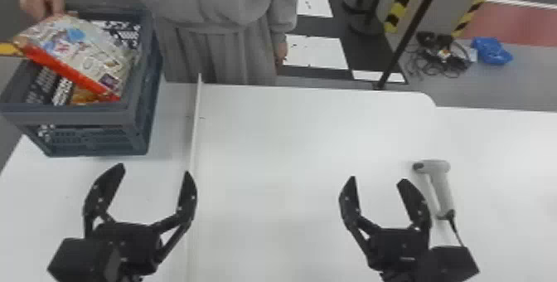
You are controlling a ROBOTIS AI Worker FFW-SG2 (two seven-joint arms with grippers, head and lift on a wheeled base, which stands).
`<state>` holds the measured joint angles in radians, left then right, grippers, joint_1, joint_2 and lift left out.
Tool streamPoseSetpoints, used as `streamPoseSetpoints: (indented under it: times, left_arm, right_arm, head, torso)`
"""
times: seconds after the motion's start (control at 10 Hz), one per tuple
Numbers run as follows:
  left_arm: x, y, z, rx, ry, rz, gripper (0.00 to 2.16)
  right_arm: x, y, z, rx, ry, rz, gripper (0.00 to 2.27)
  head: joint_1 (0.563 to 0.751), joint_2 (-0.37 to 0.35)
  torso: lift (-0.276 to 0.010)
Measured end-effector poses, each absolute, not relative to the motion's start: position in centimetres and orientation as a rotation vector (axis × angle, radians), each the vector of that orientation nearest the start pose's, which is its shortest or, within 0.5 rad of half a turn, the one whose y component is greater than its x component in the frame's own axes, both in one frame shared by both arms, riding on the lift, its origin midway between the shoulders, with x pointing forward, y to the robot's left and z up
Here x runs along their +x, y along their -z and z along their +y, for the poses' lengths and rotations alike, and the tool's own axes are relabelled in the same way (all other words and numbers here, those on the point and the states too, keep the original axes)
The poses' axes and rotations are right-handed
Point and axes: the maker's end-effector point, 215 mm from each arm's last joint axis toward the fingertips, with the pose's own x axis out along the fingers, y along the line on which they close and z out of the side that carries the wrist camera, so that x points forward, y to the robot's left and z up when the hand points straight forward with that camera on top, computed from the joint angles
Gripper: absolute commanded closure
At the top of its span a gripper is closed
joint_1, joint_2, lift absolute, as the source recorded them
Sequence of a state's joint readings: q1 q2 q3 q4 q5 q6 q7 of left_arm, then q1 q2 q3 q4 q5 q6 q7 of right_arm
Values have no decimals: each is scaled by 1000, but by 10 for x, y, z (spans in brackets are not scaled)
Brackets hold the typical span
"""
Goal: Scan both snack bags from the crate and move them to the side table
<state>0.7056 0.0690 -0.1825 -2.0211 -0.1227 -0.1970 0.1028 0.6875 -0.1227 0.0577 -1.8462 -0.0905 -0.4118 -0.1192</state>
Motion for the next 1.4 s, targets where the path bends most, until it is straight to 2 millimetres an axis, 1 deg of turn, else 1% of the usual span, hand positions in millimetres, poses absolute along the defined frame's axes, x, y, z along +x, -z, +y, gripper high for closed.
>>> streamPoseSetpoints:
  times: [0.7, 1.4]
  left_arm:
    - [365, 369, 149, 57, 110, 33, 97]
    - [364, 370, 150, 57, 108, 36, 100]
  right_arm:
    - [360, 399, -243, 23, 32, 9, 87]
    - [360, 401, -243, 23, 33, 13, 90]
  head:
    - [695, -149]
    - [695, -148]
  torso:
    - [-75]
    - [-75]
